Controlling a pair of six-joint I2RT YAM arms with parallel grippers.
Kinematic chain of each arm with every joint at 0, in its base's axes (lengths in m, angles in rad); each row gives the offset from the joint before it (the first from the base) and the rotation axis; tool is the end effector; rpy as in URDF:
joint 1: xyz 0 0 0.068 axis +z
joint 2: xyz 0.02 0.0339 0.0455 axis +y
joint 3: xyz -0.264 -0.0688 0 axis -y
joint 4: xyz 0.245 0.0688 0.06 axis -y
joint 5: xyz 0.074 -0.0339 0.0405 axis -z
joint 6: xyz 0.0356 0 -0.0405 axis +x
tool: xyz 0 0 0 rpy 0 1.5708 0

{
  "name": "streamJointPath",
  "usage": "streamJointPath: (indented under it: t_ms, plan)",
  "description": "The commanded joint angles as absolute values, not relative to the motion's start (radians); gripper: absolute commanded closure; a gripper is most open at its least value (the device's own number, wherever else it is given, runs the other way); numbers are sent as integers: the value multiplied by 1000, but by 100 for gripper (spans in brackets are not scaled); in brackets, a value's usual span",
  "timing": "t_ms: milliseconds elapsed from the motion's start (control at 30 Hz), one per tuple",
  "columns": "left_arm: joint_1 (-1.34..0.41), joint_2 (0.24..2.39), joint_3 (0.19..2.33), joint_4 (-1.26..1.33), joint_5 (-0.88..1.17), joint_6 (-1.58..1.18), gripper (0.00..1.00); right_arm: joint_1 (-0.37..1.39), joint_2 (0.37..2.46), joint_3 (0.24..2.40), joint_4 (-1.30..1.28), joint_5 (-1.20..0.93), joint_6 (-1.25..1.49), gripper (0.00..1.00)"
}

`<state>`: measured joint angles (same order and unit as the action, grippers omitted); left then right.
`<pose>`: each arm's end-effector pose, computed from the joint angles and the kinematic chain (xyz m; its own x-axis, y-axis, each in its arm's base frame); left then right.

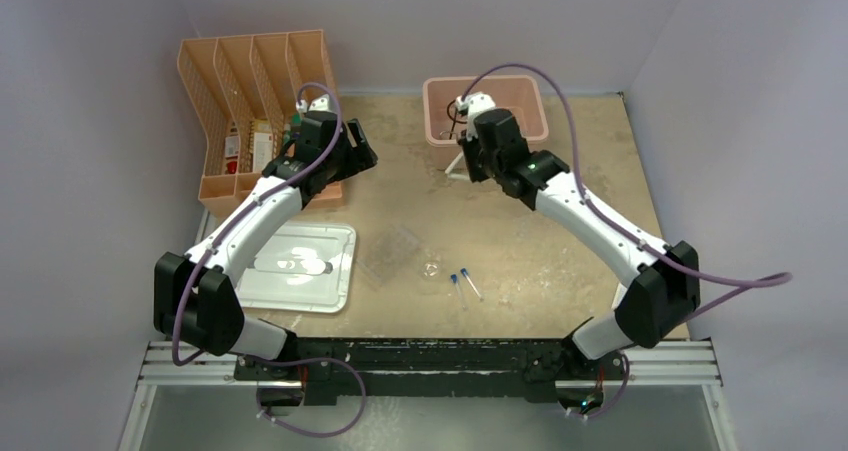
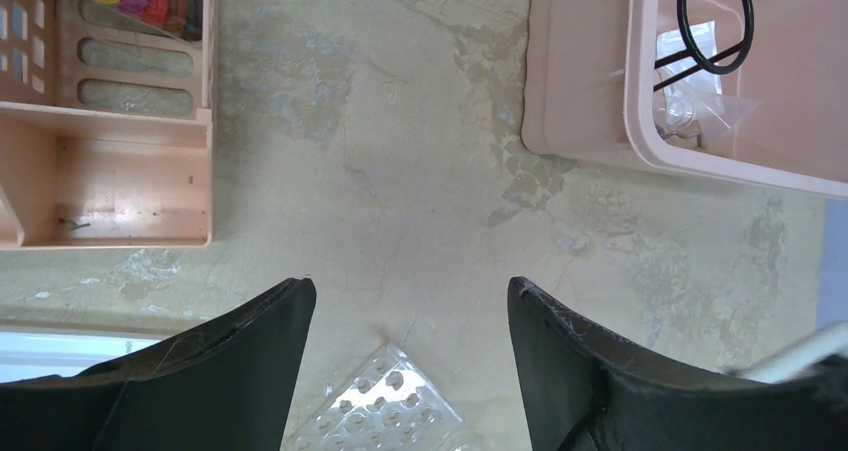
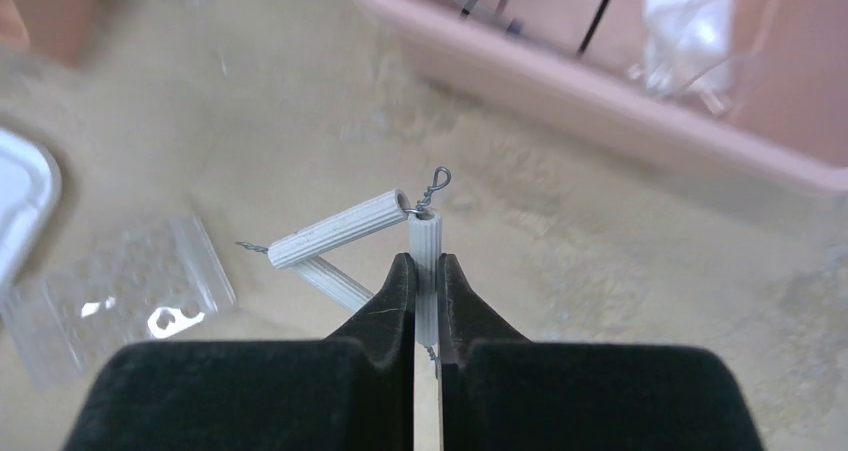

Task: Organize the chemistry lab equipment

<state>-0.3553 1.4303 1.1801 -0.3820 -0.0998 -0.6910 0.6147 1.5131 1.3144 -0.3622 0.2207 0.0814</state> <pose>0.3046 -0.1092 0.3077 -0.5995 -0.4539 -0.6592 -0.1444 0.8714 -0.4688 0.2895 0.1948 0.3297 -0.4666 -0.2323 -0.8534 -0.3746 0.9260 -0.0472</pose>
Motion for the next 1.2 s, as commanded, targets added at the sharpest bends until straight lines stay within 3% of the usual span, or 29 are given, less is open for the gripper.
streamJointPath:
  t_ms: [0, 200, 500, 833, 1167]
  plan:
    - [-359, 1391, 1185, -348, -118, -676, 29, 565, 1476, 1410, -302, 288, 59, 100]
    - [-359, 1399, 1186, -348, -117, -678, 29, 424, 1529, 1540, -233, 269, 54, 100]
    - [-359, 1405, 1201, -357, -130, -685, 29, 305, 1793, 1752, -228, 339, 53, 100]
    - [-359, 1417, 1225, -380, -159, -688, 29, 272, 2081, 1963, -258, 516, 63, 100]
    - [-359, 1439, 1253, -408, -189, -670, 29, 259, 2274, 2079, -246, 426, 53, 100]
